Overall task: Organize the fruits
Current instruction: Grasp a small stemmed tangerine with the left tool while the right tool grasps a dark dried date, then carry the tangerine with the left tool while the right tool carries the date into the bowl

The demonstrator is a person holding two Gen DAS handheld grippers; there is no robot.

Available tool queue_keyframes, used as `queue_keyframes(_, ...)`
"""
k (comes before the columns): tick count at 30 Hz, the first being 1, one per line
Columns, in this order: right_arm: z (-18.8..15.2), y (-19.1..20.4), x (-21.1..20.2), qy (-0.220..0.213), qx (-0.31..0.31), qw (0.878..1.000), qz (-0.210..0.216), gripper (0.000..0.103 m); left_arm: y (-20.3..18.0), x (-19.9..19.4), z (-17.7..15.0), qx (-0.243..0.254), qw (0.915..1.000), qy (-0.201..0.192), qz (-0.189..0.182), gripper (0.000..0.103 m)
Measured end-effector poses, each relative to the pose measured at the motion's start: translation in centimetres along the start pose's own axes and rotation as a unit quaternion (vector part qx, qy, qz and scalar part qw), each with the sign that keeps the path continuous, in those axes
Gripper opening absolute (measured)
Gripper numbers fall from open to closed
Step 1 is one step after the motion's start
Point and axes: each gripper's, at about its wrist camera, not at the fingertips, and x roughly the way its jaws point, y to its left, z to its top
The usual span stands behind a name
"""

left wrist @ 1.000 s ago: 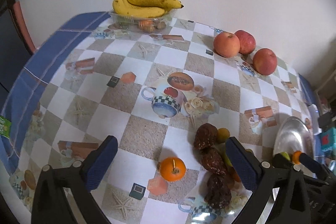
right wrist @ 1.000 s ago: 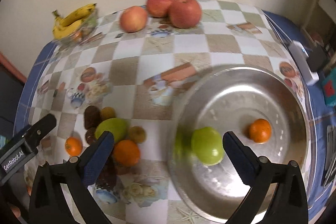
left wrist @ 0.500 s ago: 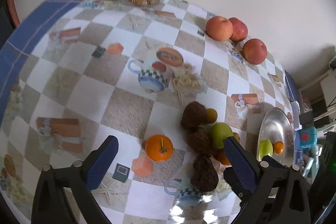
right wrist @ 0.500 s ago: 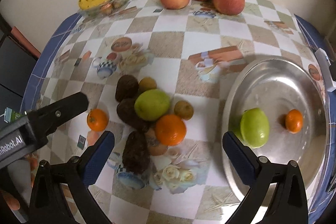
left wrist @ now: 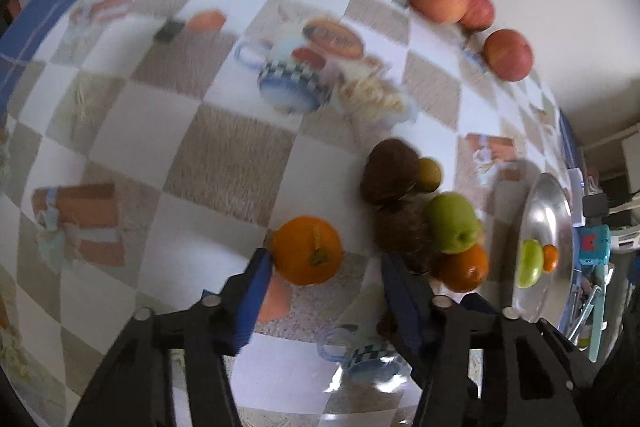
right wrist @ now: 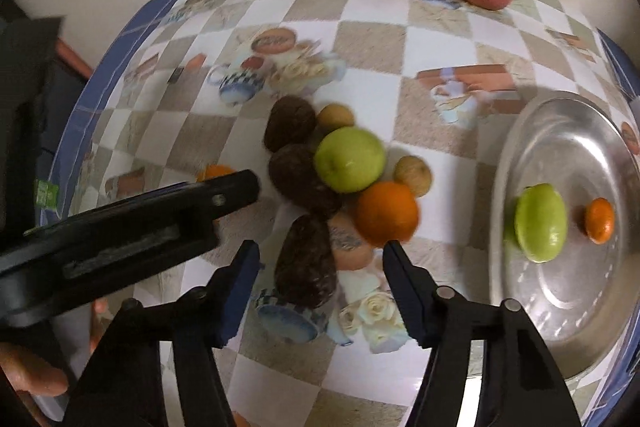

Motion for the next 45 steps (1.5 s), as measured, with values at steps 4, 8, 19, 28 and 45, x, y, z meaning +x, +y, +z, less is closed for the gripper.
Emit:
queue_keyframes(4,-0.3,0.3,1.3,0.018,-0.007,1.000,-0.004,0.052,0.1,0.1,-0.1,-0.001,1.0000,0.000,0.002,0.052)
queue_keyframes(8,-0.5,0.3,2.4,0.030,-0.007,0.999,-0.007,0.048,-0.1,0.0,-0.2,0.006,0.9999,-0.002,0.011,0.047)
queue_keyframes(19,-0.7,0.3,2.3,0.023,-0.006,1.000,-0.010,0.038,-0.2,0.2,-0.2,0.008,0.9996,-0.008,0.025,0.039)
queue_keyframes(28,-0.7,0.0,2.1,0.023,0.001,1.000,-0.007,0.038,-0.2,0.1,-0.2,0.008,0.9996,-0.010,0.026,0.039)
queue_keyframes(45,0.3,-1.2,-2.3,-0.034,0.028,0.999,0.022,0.038,0.2,-0.9,0.1,-0.008,0.9996,-0.022,0.015,0.038)
